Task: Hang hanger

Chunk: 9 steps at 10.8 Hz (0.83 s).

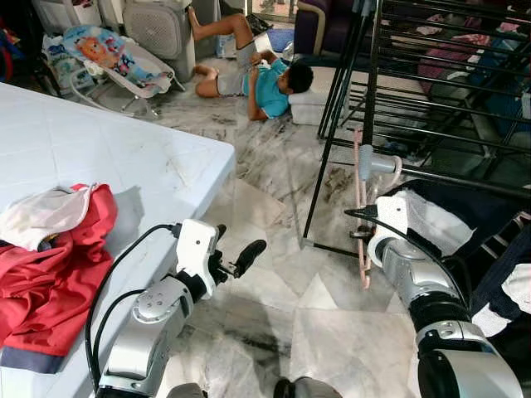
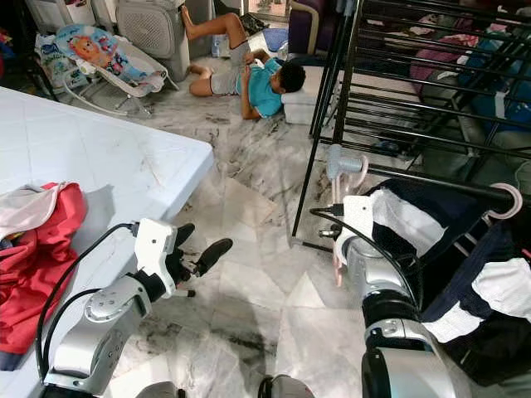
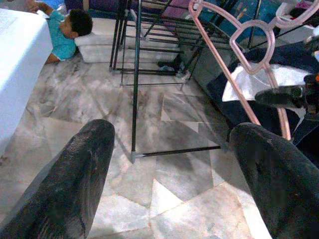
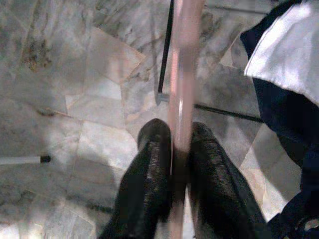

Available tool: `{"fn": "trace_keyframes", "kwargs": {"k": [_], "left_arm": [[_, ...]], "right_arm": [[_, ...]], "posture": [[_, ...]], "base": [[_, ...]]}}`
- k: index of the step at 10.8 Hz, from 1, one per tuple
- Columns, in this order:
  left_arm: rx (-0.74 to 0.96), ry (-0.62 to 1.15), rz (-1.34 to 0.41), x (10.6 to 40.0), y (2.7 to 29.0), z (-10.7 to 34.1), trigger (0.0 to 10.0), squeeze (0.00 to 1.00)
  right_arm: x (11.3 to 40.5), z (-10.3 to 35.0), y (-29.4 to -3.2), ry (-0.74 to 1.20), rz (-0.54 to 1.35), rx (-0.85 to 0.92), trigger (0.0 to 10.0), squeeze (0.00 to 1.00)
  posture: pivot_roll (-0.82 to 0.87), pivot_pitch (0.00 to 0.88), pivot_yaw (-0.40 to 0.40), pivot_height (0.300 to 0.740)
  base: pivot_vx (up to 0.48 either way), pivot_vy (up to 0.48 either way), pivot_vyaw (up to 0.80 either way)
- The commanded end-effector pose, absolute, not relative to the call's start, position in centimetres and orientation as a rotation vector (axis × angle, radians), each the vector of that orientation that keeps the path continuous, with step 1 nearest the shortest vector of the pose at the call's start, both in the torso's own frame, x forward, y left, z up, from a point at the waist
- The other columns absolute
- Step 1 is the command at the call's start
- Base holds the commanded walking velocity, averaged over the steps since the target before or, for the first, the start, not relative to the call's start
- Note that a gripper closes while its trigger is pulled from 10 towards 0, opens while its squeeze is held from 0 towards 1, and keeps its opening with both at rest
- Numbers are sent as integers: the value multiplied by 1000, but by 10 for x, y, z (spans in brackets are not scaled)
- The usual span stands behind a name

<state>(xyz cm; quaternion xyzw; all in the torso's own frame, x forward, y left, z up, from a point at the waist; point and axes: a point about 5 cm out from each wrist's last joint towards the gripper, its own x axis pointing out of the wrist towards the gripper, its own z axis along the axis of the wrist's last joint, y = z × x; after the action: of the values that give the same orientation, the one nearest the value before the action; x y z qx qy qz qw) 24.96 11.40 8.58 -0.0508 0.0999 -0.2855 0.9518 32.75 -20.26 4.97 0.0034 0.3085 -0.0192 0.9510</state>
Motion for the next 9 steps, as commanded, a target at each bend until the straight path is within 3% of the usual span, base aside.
{"fn": "trace_keyframes", "kwargs": {"k": [1, 4, 6, 9], "left_arm": [[-93, 220, -593, 248, 113, 84, 10000, 0], [-97, 230, -588, 248, 113, 81, 10000, 0], [-95, 229, -563, 248, 115, 81, 10000, 0], [-95, 237, -531, 245, 118, 78, 10000, 0]], "right_arm": [[322, 43, -208, 648, -71, 11, 10000, 1000], [316, 45, -210, 537, -105, 50, 10000, 1000], [308, 65, -211, 298, -108, -26, 10000, 1000], [257, 67, -212, 177, -156, -95, 10000, 1000]], "posture": [[81, 36, -61, 740], [71, 32, -56, 740], [72, 27, -51, 740], [62, 19, -51, 740]], "base": [[0, 0, 0], [0, 0, 0], [0, 0, 0], [0, 0, 0]]}}
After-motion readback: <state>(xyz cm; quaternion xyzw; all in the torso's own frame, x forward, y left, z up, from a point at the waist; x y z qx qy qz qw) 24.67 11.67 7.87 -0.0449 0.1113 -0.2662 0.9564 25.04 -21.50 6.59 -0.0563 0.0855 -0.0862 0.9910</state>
